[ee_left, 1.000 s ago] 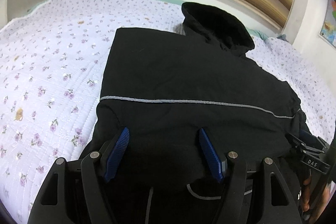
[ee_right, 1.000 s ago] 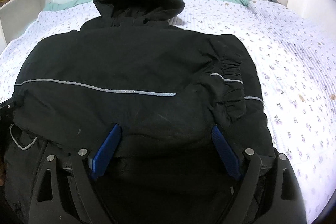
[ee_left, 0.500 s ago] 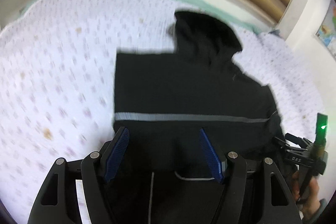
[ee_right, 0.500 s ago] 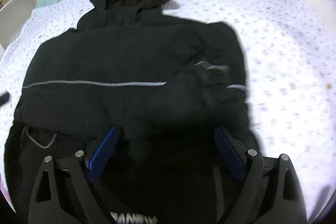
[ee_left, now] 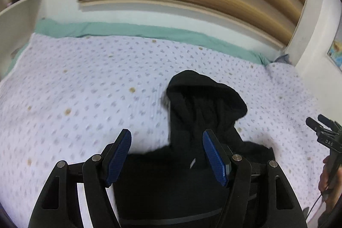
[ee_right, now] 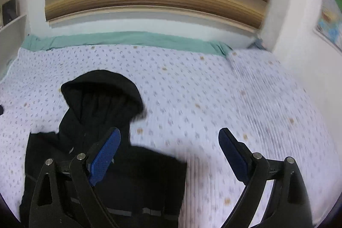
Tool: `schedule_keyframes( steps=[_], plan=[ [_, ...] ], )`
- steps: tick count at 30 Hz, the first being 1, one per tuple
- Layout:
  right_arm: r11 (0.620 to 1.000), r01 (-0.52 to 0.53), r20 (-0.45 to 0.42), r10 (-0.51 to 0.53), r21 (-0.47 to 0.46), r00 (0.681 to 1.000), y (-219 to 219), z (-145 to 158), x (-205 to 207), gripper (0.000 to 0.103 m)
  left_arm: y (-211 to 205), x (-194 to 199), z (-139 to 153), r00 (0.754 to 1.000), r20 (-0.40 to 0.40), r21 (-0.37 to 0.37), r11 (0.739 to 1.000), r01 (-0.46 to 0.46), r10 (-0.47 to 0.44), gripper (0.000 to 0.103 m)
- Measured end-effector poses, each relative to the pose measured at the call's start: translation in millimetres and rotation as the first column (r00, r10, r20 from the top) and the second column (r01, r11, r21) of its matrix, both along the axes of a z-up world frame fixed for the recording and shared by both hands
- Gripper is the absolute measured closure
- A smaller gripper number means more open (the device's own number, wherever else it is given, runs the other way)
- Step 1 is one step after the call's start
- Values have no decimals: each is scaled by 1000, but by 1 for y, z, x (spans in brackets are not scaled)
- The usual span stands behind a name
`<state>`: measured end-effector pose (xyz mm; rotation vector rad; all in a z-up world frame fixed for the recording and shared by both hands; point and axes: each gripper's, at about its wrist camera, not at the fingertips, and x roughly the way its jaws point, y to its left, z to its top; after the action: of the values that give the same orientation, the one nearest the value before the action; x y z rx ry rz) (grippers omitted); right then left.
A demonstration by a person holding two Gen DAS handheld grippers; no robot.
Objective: Fold large clothes
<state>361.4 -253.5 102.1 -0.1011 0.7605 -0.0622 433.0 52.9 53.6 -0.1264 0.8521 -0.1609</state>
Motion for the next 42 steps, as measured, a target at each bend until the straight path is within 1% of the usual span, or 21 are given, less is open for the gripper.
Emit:
schedule_keyframes(
  steps=[5,9,13,16,17,18,19,20,21,22,24,26,28,31,33,34,36,37,39,41,42],
  plan=[
    [996,-40,-92,47,81,995,15,-45,78,9,-23,81,-45,997,-70,-25,1000,13,-15,32],
    [987,-29,-192,60,160,979,21,-105,141,9,-33,137,-96,989,-145,-11,1000,3,-5,32],
    [978,-4,-249,57,207,967,23,-146,172,9,-36,174,-130,982,-189,-36,999,-10,3,32],
    [968,21,-287,54,251,956,21,-171,194,12,-36,193,-148,977,-211,-25,999,-38,32,33],
    [959,30,-306,61,282,950,19,-179,199,18,-34,197,-153,975,-217,-26,999,-44,37,37],
    [948,44,-338,69,314,939,17,-190,207,26,-32,201,-158,974,-222,-26,999,-46,40,62],
    [943,52,-362,75,329,929,16,-198,213,33,-31,206,-162,973,-230,-26,999,-33,26,78],
    [941,63,-387,75,333,919,12,-205,218,65,-27,210,-165,970,-242,-34,999,-26,17,88],
    [939,72,-384,67,337,921,6,-204,219,91,-19,212,-165,970,-242,-49,998,-43,30,88],
    [928,77,-364,65,364,929,-1,-198,217,91,-4,209,-159,970,-242,-112,992,-60,31,88],
    [907,57,-284,71,417,956,-13,-172,201,91,9,193,-141,976,-217,-213,977,-33,-14,88],
    [928,15,-228,76,372,971,-9,-152,180,91,9,174,-122,983,-175,-208,978,16,-53,87],
    [940,4,-210,72,341,975,-3,-149,163,91,8,163,-119,983,-172,-181,983,29,-61,85],
    [940,36,-276,63,339,959,-2,-180,170,92,12,176,-159,962,-269,-167,986,-13,-33,84],
    [943,60,-356,63,326,932,2,-212,179,92,11,191,-201,930,-367,-144,989,-26,-29,79],
    [943,63,-390,74,327,918,3,-227,182,91,11,194,-223,926,-375,-159,987,-11,-50,77],
    [940,61,-396,81,335,915,2,-235,183,91,22,191,-228,941,-335,-246,969,-32,-54,76],
    [939,59,-396,86,340,914,1,-234,182,89,31,190,-228,940,-337,-307,950,-56,-54,76],
    [943,51,-397,90,329,913,-3,-230,179,73,41,187,-226,938,-342,-377,923,-77,-62,74],
    [946,27,-396,108,322,912,-8,-223,173,62,42,178,-211,941,-328,-359,932,-46,-81,69],
    [945,16,-391,119,327,912,-14,-218,167,57,41,172,-204,945,-317,-330,944,-26,-85,63]
  ],
)
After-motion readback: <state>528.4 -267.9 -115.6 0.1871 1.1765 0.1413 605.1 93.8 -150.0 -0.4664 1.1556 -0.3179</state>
